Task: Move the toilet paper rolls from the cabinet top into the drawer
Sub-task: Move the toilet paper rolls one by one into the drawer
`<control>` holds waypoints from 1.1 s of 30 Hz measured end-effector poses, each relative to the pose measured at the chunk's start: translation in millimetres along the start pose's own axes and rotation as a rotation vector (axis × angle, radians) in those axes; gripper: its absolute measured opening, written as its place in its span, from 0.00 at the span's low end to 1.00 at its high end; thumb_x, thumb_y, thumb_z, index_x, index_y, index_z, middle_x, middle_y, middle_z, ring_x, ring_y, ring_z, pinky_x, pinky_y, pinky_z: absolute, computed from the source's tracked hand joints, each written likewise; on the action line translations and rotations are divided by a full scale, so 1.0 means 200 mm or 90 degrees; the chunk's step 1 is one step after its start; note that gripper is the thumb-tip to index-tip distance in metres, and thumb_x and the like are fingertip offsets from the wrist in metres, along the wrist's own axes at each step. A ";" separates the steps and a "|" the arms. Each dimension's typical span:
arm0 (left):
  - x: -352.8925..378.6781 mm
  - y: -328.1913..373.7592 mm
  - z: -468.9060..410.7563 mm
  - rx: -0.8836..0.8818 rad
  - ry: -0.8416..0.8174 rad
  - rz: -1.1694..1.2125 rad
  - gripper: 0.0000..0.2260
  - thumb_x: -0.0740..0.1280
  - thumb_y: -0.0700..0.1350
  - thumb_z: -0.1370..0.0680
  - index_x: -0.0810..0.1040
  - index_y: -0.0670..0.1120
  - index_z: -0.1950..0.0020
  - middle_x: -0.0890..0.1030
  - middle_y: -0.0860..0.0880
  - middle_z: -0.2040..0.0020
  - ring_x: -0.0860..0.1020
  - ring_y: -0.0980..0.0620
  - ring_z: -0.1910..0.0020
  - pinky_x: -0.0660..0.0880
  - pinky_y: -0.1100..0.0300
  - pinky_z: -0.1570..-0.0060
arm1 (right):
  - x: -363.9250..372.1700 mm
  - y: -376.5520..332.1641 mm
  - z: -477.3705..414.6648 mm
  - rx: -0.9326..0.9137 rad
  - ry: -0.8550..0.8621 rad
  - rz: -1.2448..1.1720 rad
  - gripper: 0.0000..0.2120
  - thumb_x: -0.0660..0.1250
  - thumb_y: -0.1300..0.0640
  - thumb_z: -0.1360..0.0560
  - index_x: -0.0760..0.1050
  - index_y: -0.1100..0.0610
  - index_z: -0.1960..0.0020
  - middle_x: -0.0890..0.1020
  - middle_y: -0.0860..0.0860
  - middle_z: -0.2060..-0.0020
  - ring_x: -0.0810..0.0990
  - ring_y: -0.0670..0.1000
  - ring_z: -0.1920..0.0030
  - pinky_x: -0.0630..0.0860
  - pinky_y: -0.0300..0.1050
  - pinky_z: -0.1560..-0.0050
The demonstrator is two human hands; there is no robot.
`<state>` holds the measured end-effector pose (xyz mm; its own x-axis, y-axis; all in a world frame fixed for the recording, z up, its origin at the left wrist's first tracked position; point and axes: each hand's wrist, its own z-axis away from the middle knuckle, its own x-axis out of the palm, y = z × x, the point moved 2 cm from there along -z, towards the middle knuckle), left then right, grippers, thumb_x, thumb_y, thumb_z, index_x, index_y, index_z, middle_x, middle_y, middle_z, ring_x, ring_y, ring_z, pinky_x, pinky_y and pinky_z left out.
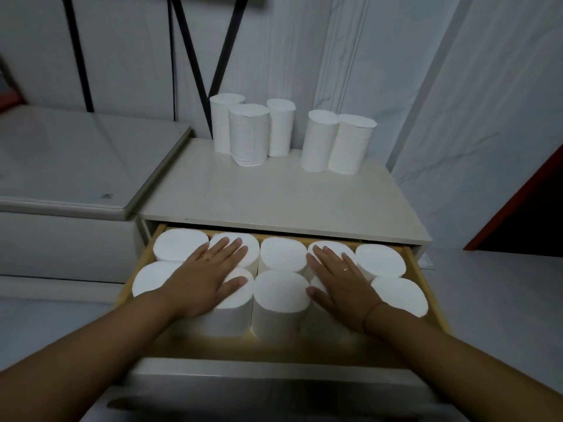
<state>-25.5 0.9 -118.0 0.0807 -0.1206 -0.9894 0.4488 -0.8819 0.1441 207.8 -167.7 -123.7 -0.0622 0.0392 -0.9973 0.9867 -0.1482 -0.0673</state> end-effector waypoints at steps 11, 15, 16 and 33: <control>-0.04 -0.27 0.21 -0.113 0.014 -0.021 0.30 0.32 0.67 0.25 0.35 0.56 0.26 0.36 0.57 0.24 0.32 0.58 0.26 0.32 0.60 0.28 | -0.33 -0.22 -0.30 -0.024 0.155 -0.235 0.24 0.54 0.42 0.23 0.65 0.53 0.32 0.69 0.52 0.32 0.65 0.50 0.32 0.60 0.42 0.33; -0.05 -0.27 0.23 -0.150 0.040 0.021 0.32 0.34 0.68 0.25 0.38 0.55 0.24 0.38 0.57 0.24 0.33 0.58 0.26 0.32 0.61 0.29 | -0.52 -0.29 -0.72 -0.039 0.255 -0.224 0.23 0.60 0.48 0.23 0.65 0.57 0.32 0.68 0.55 0.32 0.64 0.54 0.31 0.59 0.45 0.32; -0.05 -0.27 0.23 -0.156 0.045 0.026 0.31 0.35 0.68 0.24 0.39 0.55 0.24 0.38 0.57 0.24 0.34 0.58 0.26 0.33 0.60 0.29 | -0.55 -0.29 -0.83 -0.031 0.251 -0.203 0.25 0.60 0.47 0.23 0.62 0.57 0.30 0.66 0.56 0.30 0.61 0.55 0.30 0.57 0.48 0.29; -0.04 -0.28 0.21 -0.168 0.050 0.060 0.32 0.31 0.67 0.27 0.38 0.57 0.24 0.36 0.58 0.24 0.31 0.58 0.26 0.35 0.54 0.25 | -0.69 -0.14 -1.70 0.070 0.265 -0.045 0.30 0.67 0.40 0.31 0.64 0.55 0.36 0.56 0.57 0.25 0.52 0.59 0.26 0.48 0.57 0.27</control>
<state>-87.9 32.8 -119.4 0.1976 -0.1519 -0.9684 0.6515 -0.7179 0.2455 239.9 166.3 25.7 -0.0412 0.4449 -0.8946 0.9586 -0.2348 -0.1609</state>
